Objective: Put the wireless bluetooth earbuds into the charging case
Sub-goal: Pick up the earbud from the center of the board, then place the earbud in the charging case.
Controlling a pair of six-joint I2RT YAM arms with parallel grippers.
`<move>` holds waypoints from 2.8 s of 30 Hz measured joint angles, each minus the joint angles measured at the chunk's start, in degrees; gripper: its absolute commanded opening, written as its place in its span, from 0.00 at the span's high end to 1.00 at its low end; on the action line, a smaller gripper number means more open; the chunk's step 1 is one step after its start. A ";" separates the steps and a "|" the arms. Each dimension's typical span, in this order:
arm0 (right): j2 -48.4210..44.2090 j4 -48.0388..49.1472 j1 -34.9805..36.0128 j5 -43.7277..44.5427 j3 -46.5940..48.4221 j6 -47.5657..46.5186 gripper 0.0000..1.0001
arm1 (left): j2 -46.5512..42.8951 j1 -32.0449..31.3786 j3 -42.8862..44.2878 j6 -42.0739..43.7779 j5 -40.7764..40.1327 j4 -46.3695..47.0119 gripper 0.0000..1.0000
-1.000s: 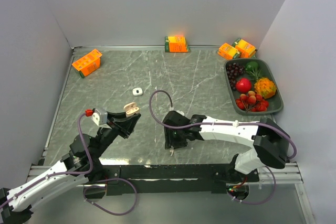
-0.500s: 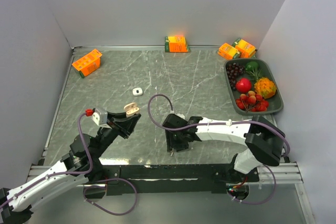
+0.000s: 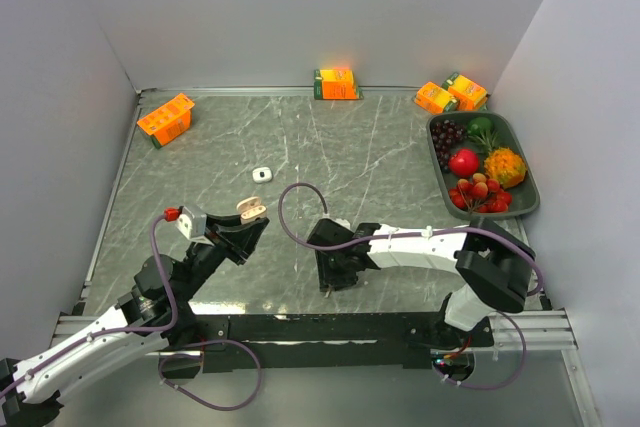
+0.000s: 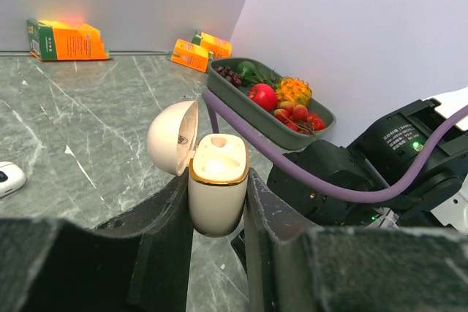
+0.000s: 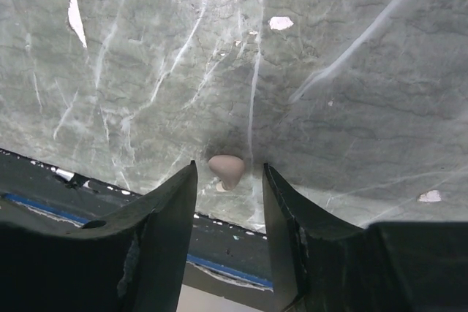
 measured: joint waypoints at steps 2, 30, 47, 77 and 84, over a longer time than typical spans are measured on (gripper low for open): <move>0.09 0.04 0.00 -0.04 0.00 -0.07 0.56 | -0.07 0.00 0.00 0.00 0.00 -0.09 0.99; 0.68 -0.48 0.00 0.66 0.59 -0.44 1.00 | -0.63 0.00 0.00 -0.02 -0.02 -0.79 0.99; -18.10 -13.75 1.55 22.73 23.93 -14.14 1.00 | 1.70 0.00 -0.04 2.05 1.33 3.02 0.99; -18.40 -1.73 15.72 26.80 34.62 -44.94 1.00 | 15.45 0.00 -1.73 17.53 19.54 21.14 0.99; -14.32 0.02 17.81 29.66 36.48 -46.82 1.00 | 15.58 0.00 -1.73 15.13 17.59 20.11 0.99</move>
